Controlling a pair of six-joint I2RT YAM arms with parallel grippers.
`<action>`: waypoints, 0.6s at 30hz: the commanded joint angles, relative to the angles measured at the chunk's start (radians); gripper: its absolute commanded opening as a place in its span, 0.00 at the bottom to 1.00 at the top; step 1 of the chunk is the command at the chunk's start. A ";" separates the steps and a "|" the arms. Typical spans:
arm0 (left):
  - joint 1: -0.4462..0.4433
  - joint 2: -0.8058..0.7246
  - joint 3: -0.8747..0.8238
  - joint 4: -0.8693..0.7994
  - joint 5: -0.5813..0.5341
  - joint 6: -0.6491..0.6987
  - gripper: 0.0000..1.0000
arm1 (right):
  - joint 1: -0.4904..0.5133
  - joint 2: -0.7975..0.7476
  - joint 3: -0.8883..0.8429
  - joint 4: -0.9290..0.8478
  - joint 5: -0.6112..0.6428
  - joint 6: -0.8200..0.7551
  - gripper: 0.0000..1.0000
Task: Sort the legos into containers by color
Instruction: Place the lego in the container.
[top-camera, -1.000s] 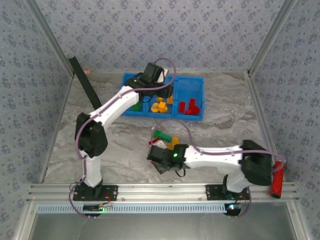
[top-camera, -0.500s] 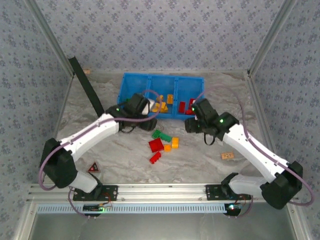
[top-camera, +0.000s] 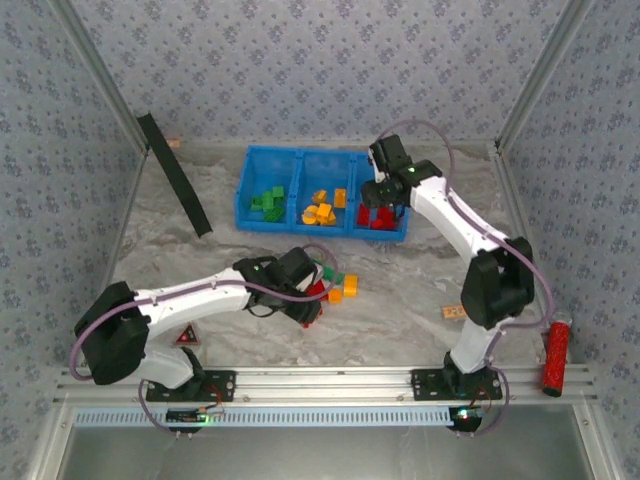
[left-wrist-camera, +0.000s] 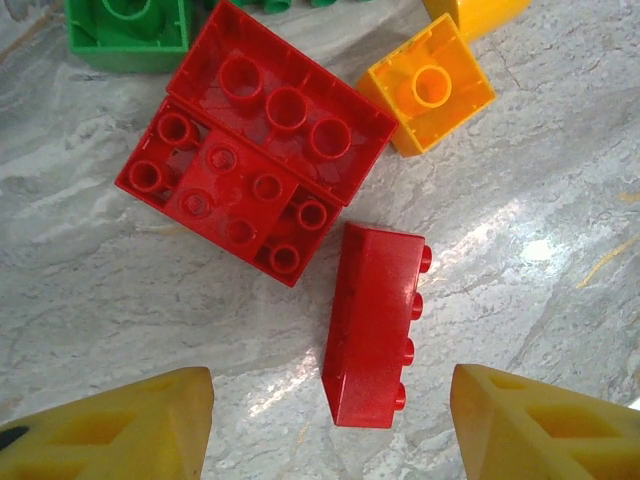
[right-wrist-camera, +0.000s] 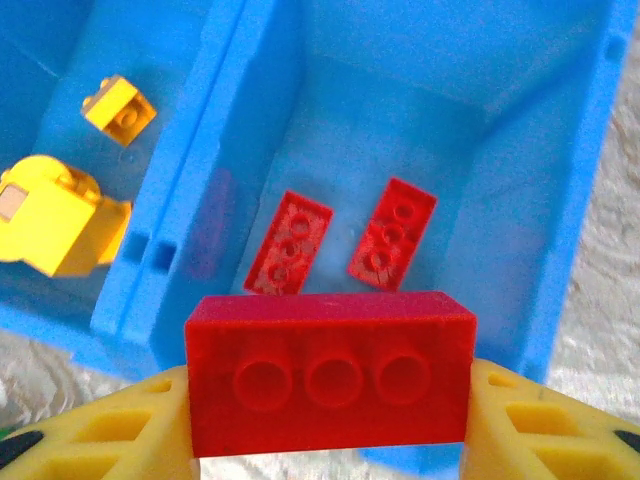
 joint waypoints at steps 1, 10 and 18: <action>-0.018 -0.006 -0.016 0.053 0.031 -0.044 0.64 | -0.016 0.087 0.099 -0.014 0.010 -0.062 0.53; -0.056 0.040 -0.025 0.078 0.029 -0.054 0.64 | -0.066 0.282 0.232 -0.042 0.018 -0.101 0.53; -0.067 0.072 -0.029 0.070 0.014 -0.042 0.64 | -0.065 0.386 0.327 -0.062 0.046 -0.151 0.56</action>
